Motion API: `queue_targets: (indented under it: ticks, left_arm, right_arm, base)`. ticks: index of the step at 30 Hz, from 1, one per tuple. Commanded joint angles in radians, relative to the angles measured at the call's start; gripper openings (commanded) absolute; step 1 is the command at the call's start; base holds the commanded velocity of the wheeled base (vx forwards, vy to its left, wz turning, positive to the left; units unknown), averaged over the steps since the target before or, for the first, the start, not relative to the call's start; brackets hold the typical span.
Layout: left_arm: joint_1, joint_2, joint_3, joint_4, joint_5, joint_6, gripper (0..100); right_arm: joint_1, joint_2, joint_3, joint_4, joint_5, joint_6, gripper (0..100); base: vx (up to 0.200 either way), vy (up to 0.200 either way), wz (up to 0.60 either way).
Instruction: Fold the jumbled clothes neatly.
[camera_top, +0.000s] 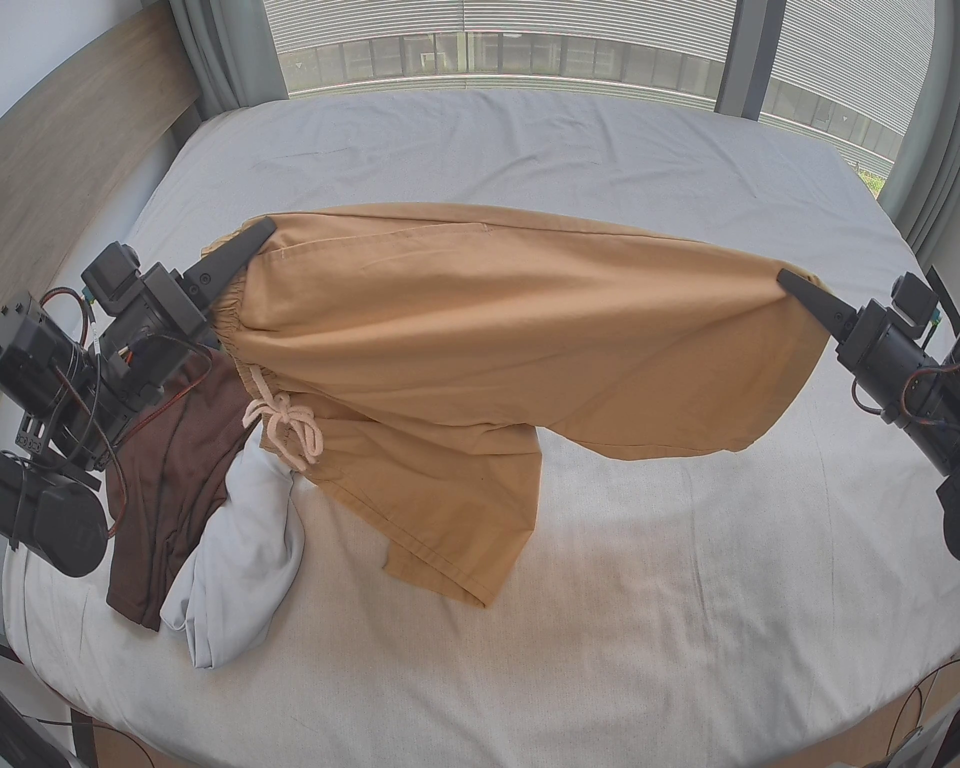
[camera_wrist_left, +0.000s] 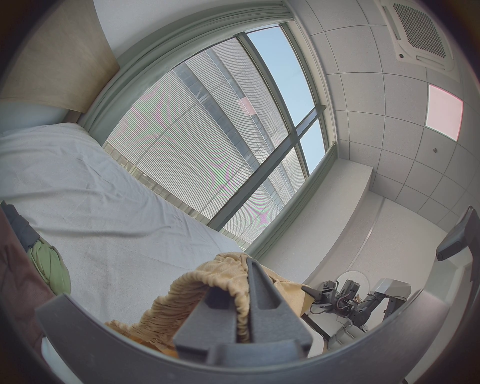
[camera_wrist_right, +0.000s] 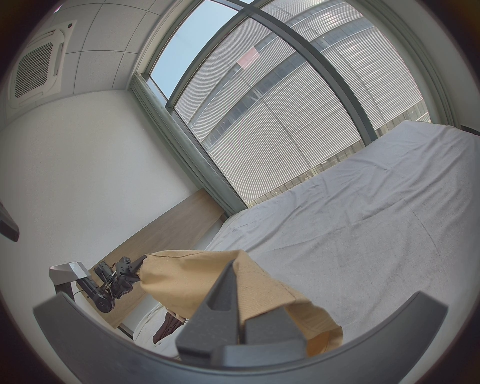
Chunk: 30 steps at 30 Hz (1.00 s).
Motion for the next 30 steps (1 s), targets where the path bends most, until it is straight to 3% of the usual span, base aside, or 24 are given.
queue_targets:
  ticks: [1, 8, 18, 30]
  left_arm:
    - [0.003, 0.000, 0.006, 0.001, 0.000, -0.001, 0]
    - [0.003, 0.048, -0.043, 0.003, 0.011, -0.004, 0]
    - [0.003, 0.203, -0.213, 0.001, 0.126, -0.003, 0]
    - [-0.006, 0.355, -0.354, 0.001, 0.155, -0.001, 0]
  right_arm:
    - [-0.002, 0.066, -0.060, 0.001, -0.001, 0.001, 0]
    - [-0.007, 0.158, -0.161, 0.009, -0.001, 0.002, 0]
    - [-0.010, 0.282, -0.272, 0.007, -0.002, 0.004, 0]
    - [-0.050, 0.411, -0.389, 0.003, -0.002, 0.004, 0]
  base:
    - [0.000, 0.000, 0.00]
    - [0.000, 0.000, 0.00]
    - [0.000, 0.000, 0.00]
    - [0.000, 0.000, 0.00]
